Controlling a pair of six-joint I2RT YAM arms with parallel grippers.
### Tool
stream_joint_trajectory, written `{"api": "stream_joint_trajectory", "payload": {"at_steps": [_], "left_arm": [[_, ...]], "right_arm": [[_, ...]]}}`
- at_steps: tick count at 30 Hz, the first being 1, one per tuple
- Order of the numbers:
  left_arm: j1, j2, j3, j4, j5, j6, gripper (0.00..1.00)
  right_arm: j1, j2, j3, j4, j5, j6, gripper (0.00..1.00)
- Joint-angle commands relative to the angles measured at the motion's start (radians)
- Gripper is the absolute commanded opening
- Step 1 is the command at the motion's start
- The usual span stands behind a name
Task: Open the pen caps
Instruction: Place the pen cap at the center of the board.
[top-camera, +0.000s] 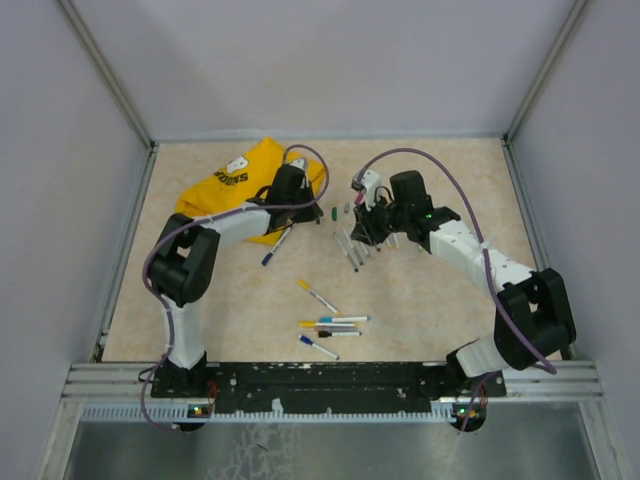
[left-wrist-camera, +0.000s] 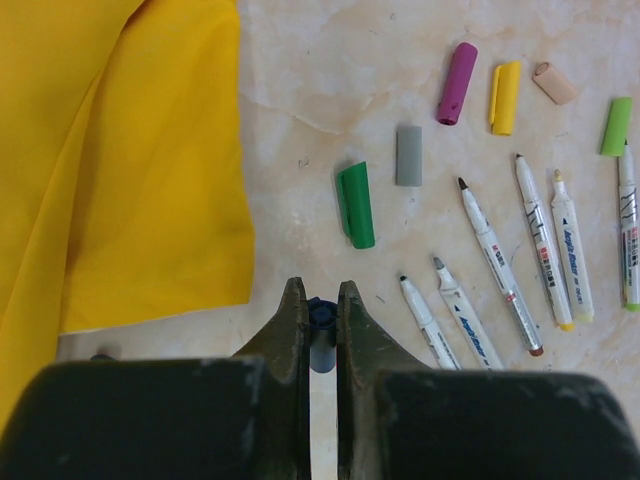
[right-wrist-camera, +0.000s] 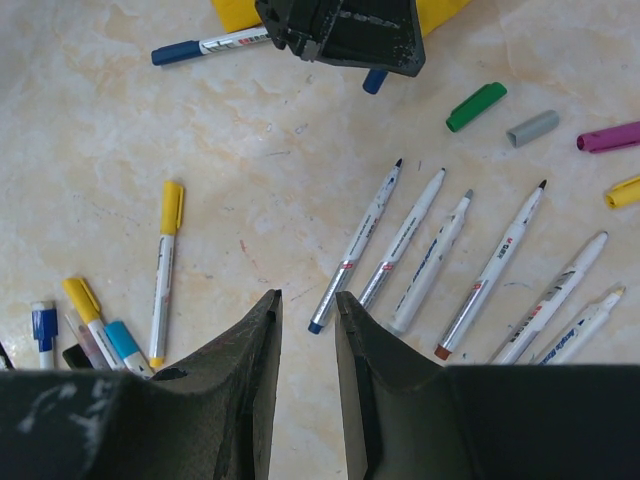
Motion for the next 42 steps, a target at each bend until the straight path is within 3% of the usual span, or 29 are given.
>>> {"api": "stream_joint_trajectory", "payload": {"at_steps": [1, 8, 18, 24, 26, 33, 42], "left_arm": [[-0.003, 0.055, 0.073, -0.052, 0.041, 0.027, 0.01], [0.006, 0.102, 0.114, -0.070, 0.056, 0.033, 0.05], [0.013, 0.109, 0.120, -0.084, 0.040, 0.033, 0.27], [0.013, 0.066, 0.093, -0.075, 0.016, 0.039, 0.31], [0.013, 0.044, 0.077, -0.066, 0.006, 0.044, 0.37], [0.013, -0.088, -0.009, -0.020, -0.005, 0.075, 0.39], [0.013, -0.348, -0.275, 0.170, 0.075, 0.107, 0.41]], "right_arm": [[-0.009, -0.029, 0.004, 0.017, -0.013, -0.013, 0.28], [-0.007, -0.030, 0.002, 0.017, -0.019, -0.012, 0.28], [-0.009, -0.033, 0.002, 0.018, -0.024, -0.013, 0.28], [-0.011, -0.033, 0.002, 0.015, -0.027, -0.012, 0.28], [-0.012, -0.034, 0.002, 0.016, -0.028, -0.013, 0.28], [-0.014, -0.038, 0.001, 0.017, -0.040, -0.015, 0.28], [-0.014, -0.054, -0.008, 0.020, -0.090, -0.031, 0.28]]}}
